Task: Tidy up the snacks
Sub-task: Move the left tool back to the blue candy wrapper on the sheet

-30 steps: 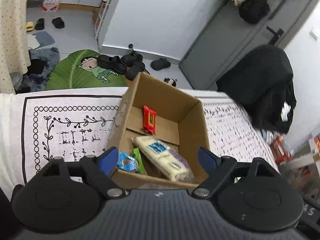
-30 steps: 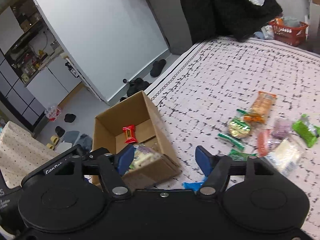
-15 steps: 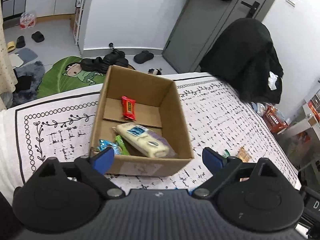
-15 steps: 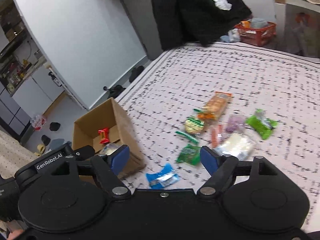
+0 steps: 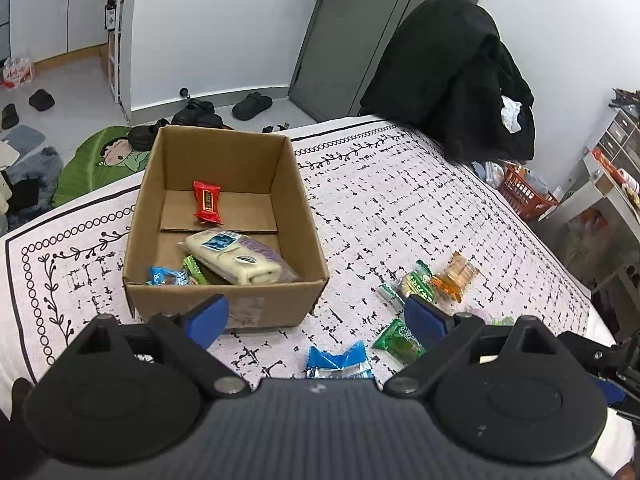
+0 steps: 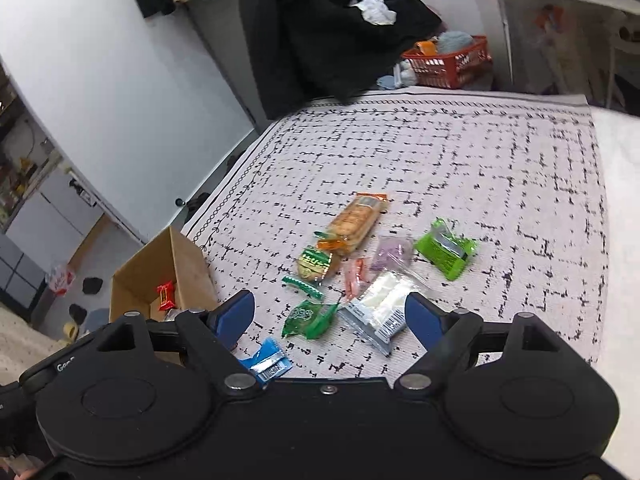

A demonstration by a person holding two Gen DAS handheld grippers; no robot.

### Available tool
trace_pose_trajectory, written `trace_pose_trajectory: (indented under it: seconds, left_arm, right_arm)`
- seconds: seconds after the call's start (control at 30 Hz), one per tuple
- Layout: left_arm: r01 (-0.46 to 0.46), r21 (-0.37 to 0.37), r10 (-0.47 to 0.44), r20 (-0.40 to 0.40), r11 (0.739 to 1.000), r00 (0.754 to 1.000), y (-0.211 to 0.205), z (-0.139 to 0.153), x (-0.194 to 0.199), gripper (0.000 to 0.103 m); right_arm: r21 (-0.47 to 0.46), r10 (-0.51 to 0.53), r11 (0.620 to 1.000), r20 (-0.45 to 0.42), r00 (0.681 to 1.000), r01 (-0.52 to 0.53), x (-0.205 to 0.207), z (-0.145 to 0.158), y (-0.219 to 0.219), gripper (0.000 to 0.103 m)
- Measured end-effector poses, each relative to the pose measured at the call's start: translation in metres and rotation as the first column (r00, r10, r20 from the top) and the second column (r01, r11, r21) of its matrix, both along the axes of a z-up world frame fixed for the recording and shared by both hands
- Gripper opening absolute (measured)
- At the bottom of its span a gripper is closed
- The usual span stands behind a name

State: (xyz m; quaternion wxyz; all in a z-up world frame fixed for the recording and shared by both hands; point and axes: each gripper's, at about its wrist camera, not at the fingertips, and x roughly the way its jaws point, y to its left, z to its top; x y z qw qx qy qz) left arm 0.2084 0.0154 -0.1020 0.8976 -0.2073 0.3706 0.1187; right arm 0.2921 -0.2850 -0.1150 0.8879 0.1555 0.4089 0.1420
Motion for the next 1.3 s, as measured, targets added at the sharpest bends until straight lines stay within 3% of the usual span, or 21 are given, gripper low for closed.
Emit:
trace_pose_trajectory:
  seconds: [0.23,0.33,0.77,1.17,1.3]
  left_arm:
    - [0.026,0.029,-0.025,-0.008,0.999,1.000,-0.016,0.000,0.005,0.094]
    - [0.050,0.048,-0.049,-0.016,0.998,0.999,-0.025,-0.003,0.007,0.094]
    - [0.085,0.090,-0.077,-0.085,0.992,0.993,-0.054,-0.032,0.020,0.093]
    - [0.081,0.078,-0.070,-0.140,0.994,0.988,-0.062,-0.072,0.039,0.092]
    - [0.062,0.088,-0.049,-0.147,0.994,0.988,-0.060,-0.083,0.044,0.092]
  right_arm:
    - [0.036,-0.027,0.999,-0.019,0.999,0.027,0.004,-0.018,-0.018,0.082]
    - [0.003,-0.059,0.998,-0.024,0.998,0.059,0.004,-0.028,-0.021,0.082]
    - [0.039,-0.132,0.990,-0.097,0.986,0.136,0.022,-0.064,-0.028,0.081]
    - [0.034,-0.130,0.990,-0.137,0.982,0.135,0.047,-0.093,-0.013,0.062]
    - [0.021,-0.121,0.992,-0.176,0.977,0.127,0.057,-0.105,-0.005,0.061]
